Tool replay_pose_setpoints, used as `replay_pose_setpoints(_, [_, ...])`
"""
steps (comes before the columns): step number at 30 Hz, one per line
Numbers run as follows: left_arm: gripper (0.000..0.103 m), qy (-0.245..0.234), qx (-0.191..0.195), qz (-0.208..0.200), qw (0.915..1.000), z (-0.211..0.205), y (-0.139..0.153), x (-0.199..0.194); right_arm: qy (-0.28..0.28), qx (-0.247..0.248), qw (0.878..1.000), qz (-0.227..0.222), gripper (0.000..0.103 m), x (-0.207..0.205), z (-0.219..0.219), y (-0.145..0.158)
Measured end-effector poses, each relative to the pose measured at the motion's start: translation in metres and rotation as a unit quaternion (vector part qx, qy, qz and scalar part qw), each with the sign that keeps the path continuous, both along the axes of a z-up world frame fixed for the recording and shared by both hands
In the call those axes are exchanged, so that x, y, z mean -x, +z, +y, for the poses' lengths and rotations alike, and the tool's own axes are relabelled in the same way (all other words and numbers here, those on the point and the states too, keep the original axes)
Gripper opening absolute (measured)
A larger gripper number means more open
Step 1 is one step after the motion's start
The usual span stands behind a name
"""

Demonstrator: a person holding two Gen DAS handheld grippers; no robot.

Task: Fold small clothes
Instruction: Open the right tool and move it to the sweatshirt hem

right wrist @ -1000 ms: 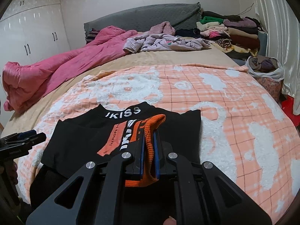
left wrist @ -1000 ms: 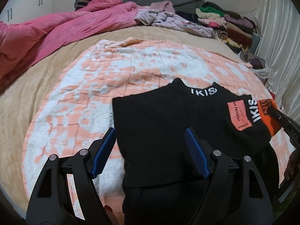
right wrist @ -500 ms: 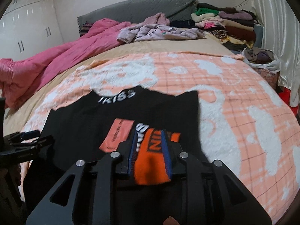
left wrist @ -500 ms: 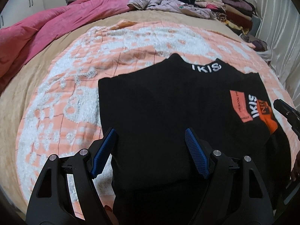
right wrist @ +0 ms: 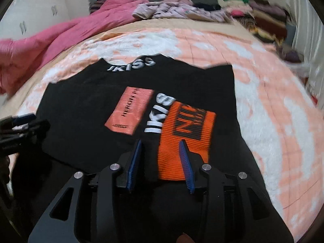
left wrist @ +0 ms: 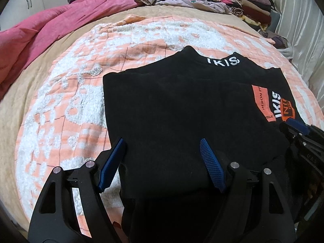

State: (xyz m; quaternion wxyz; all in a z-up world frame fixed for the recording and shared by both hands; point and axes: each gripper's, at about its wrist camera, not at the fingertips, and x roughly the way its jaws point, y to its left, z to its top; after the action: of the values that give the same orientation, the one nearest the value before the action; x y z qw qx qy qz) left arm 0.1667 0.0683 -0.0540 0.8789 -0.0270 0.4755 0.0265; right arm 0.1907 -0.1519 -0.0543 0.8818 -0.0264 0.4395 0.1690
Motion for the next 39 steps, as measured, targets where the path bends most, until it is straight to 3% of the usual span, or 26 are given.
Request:
replay_pose_setpoints(14, [0.068,0.004,0.003,-0.006,1.0000,0.000,0.005,0.011,-0.017,-0.030,0.999,-0.016,0.044,0.018,-0.014,0.019])
replay_pose_setpoints(26, [0.068,0.010,0.009,-0.015,0.9998,0.002,0.016,0.029,-0.018,-0.041,0.998,-0.034,0.061,0.042,-0.033,0.038])
replay_pose_setpoints(33, [0.081,0.016,0.001,-0.030,0.9994,0.005,0.028,0.048,-0.021,-0.035,0.998,-0.043,0.064,0.056,-0.045,0.048])
replay_pose_setpoints(36, [0.083,0.016,-0.003,-0.037,0.9992,0.005,0.033,0.055,-0.025,-0.033,0.998,-0.049,0.073,0.062,-0.051,0.052])
replay_pose_setpoints(39, [0.086,0.022,0.000,-0.043,0.9988,0.007,0.038,0.060,-0.027,-0.031,0.998,-0.055,0.073,0.069,-0.056,0.057])
